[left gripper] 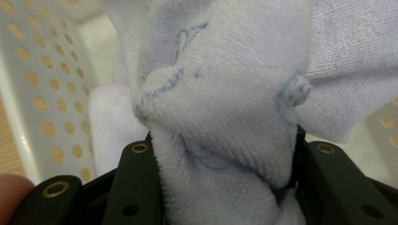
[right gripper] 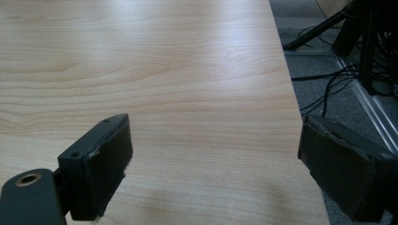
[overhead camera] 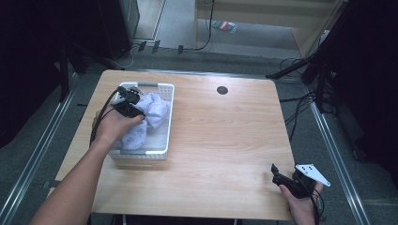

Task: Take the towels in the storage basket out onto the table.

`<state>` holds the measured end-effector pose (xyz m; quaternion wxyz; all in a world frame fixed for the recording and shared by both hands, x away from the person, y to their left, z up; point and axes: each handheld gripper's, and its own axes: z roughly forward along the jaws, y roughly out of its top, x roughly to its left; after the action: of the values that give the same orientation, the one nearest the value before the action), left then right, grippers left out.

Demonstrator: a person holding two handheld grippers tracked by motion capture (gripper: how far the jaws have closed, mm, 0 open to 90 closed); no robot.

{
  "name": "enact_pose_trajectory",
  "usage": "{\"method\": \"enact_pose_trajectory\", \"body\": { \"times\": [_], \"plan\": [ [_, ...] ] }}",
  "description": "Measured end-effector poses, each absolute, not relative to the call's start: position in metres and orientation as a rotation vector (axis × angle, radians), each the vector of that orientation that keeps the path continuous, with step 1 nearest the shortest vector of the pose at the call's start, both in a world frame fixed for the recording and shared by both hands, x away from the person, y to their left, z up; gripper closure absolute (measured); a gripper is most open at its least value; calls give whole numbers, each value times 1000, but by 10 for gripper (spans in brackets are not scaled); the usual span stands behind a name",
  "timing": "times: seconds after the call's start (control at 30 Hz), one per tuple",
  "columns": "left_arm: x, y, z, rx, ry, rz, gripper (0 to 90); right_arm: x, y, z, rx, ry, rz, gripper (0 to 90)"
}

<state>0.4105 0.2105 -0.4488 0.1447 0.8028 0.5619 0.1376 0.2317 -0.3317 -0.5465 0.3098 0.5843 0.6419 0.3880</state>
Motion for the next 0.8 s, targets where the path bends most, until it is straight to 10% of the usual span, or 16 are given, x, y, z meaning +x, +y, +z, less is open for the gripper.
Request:
{"method": "enact_pose_trajectory", "body": {
  "times": [0.8],
  "plan": [
    [410,206,-371,2262,1543,449,569,232,-331,-546,1543,1699,1022,104]
  ]
}}
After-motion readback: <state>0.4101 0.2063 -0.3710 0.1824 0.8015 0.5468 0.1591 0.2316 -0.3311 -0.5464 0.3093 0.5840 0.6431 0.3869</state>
